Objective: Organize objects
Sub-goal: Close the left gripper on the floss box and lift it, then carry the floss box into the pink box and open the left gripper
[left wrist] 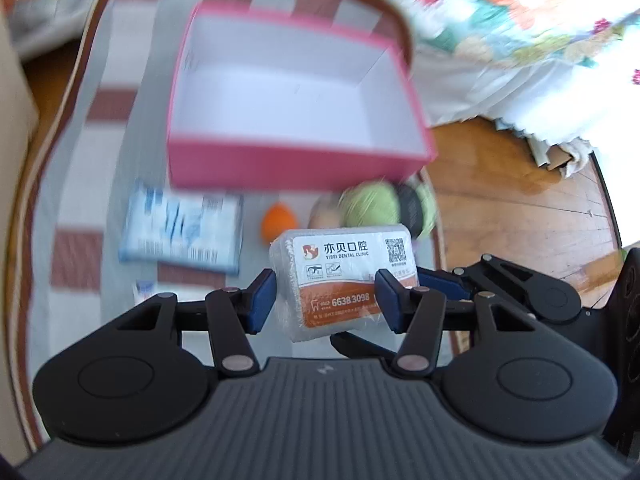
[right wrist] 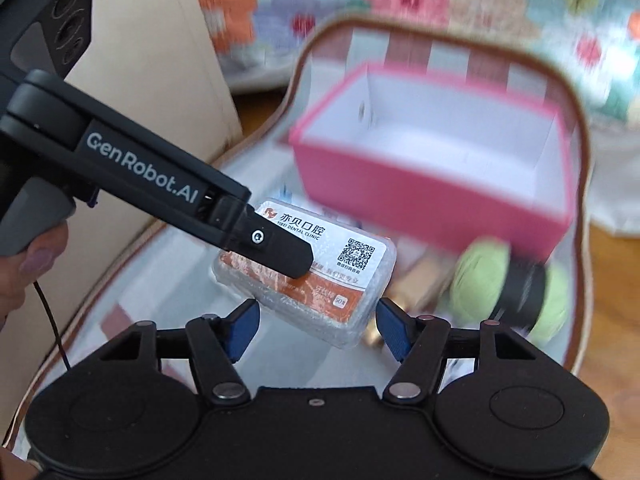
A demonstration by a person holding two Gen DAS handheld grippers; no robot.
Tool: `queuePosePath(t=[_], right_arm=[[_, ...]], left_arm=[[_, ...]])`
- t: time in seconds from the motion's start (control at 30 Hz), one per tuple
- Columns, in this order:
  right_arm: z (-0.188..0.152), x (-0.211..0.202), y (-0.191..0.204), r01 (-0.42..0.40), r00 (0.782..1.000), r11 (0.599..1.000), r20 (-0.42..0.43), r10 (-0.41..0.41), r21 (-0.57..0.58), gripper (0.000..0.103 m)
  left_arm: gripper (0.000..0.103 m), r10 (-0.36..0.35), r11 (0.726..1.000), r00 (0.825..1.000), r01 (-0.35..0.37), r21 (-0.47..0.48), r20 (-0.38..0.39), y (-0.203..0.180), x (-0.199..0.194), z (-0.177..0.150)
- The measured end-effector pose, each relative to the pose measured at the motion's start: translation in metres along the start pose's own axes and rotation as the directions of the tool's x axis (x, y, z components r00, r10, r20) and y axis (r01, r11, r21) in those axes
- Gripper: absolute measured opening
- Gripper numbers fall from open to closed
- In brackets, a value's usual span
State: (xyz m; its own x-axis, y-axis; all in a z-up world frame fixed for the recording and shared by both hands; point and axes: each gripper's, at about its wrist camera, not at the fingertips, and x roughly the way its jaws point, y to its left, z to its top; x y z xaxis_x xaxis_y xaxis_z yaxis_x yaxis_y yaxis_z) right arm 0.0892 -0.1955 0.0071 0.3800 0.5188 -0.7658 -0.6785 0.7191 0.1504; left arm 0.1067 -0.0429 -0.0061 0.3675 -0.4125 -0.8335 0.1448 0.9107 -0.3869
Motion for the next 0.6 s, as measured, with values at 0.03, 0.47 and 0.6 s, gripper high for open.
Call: queuePosePath(t=[0.03,0.47,0.6], right_arm=[[0.008,-0.007,-0.002,0.005,1.000,1.000,0.020,-0.005,-0.010,0.070],[0.104,-0.033,-0.069,0.085,0.989,0.996,0.127,-0.081,-0.025,0.070],[0.128,0.008,-0.104,0.103,0.993,0.995,0.062,-0.102,-0.014,0.069]], left_arm=[[0.053,0.005,1.000,1.000,-0.005,0.016,0.009,-0.007,-0.007,0.009],[0.053,-0.003,0.989,0.995,-0.011,0.147,0.096,-0.065,0.009,0.122],[0.053,-0.017,0.991,0.998,0.008,0.133,0.067,-0.054,0.059,0.154]])
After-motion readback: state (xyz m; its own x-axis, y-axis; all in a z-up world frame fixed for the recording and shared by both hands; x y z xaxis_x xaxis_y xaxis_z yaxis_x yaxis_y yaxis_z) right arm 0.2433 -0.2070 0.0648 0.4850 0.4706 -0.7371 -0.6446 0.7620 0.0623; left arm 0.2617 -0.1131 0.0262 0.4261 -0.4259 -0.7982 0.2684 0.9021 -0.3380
